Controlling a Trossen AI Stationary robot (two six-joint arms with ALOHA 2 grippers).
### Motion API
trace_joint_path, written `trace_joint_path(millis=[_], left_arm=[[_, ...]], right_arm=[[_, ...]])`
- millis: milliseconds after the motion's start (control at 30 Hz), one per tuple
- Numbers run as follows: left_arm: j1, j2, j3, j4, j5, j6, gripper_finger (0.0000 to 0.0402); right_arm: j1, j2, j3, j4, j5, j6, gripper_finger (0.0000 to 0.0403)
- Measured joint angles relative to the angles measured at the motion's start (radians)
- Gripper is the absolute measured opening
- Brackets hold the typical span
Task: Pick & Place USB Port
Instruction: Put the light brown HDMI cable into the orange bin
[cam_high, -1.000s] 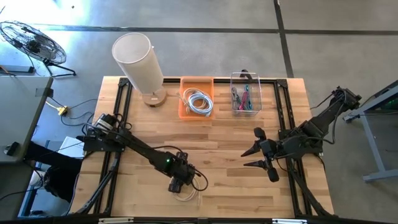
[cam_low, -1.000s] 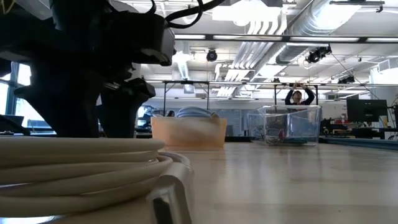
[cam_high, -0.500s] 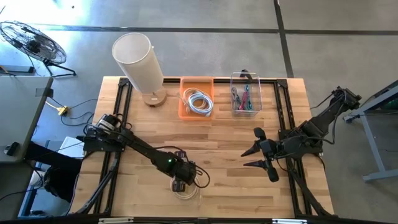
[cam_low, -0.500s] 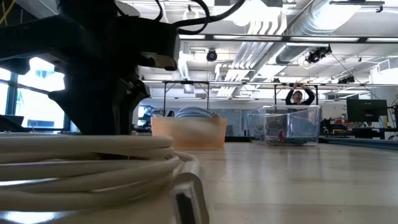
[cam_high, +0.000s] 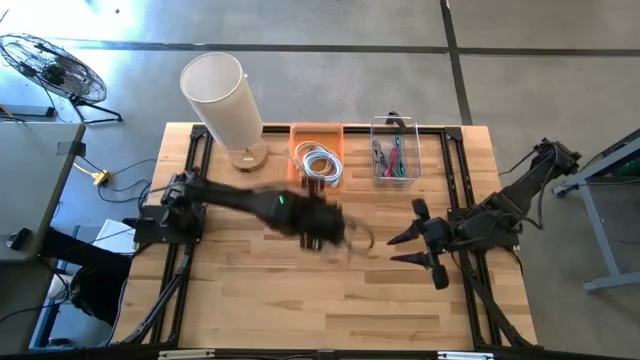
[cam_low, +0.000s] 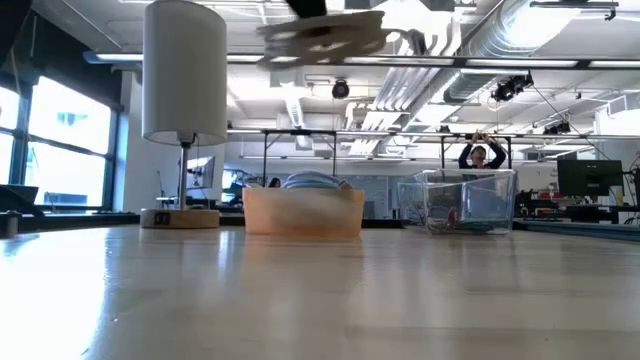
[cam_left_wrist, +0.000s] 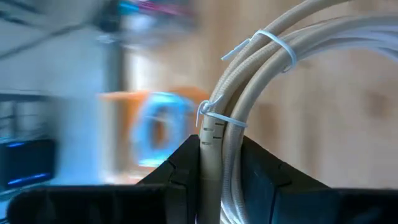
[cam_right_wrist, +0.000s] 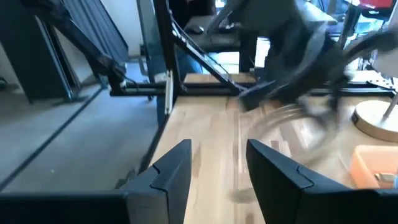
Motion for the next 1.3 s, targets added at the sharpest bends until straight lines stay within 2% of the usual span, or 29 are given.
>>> trace_joint_path(millis=[100,233,467,567,833,967,1133,1300], left_arm=[[0.068,0.000,0.122,-0.049,-0.075,0.050,0.0079],[0.174,0.000,0.176,-0.050,-0.100,-0.012,0.0079],[0.329,0.000,0.131,-0.031,-0.061,-0.006,0.0079],[0.374,0.001,0.085,-0.021,-0.037,-0.003,0.0079],[0.478,0.000,-0.052,0.133,0.051,-0.009,0.0079],[0.522,0.001,-0.105,0.243,0.131,-0.090,0.0079],[0.549,0.032,-0.116,0.255,0.104,-0.211,0.0079],[0.581,0.067,-0.114,0.277,0.106,-0.304,0.0079]], right_arm=[[0.021,-0.009,0.000,0.020,0.039,0.001,0.0146],[0.061,-0.012,0.000,0.017,0.116,0.010,0.0144],[0.139,-0.012,0.000,0.017,0.312,0.052,0.0127],[0.188,-0.012,0.000,0.023,0.347,0.051,0.0116],[0.309,-0.071,0.000,0.031,0.299,-0.059,0.0088],[0.358,-0.156,0.000,0.029,0.297,-0.113,0.0079],[0.413,-0.270,0.000,0.006,0.275,-0.135,0.0073],[0.450,-0.321,0.000,-0.027,0.271,-0.152,0.0073]])
